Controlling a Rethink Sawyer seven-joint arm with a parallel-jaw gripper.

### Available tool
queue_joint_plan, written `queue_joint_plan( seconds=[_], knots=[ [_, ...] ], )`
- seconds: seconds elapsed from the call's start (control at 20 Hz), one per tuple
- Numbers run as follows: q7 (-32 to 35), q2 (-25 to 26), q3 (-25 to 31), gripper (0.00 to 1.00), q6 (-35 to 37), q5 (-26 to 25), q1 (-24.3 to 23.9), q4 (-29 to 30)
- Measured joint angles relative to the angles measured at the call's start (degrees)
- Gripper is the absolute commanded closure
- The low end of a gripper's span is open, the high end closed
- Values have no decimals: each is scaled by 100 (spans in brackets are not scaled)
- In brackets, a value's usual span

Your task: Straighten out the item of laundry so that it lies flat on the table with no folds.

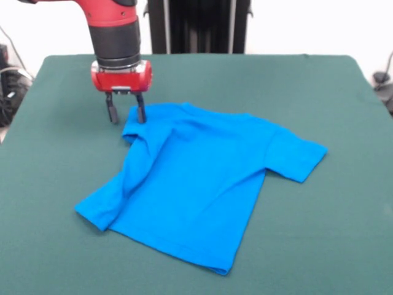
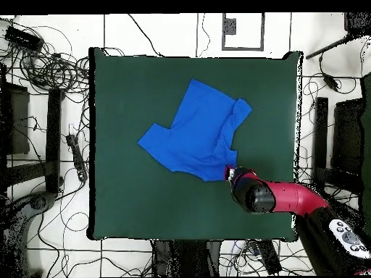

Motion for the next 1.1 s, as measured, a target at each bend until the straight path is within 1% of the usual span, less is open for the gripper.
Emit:
queue_joint_plan(
  seconds=[1.1],
  knots=[
    [0,-2,-234,0,-63,2,269,-2]
  ],
)
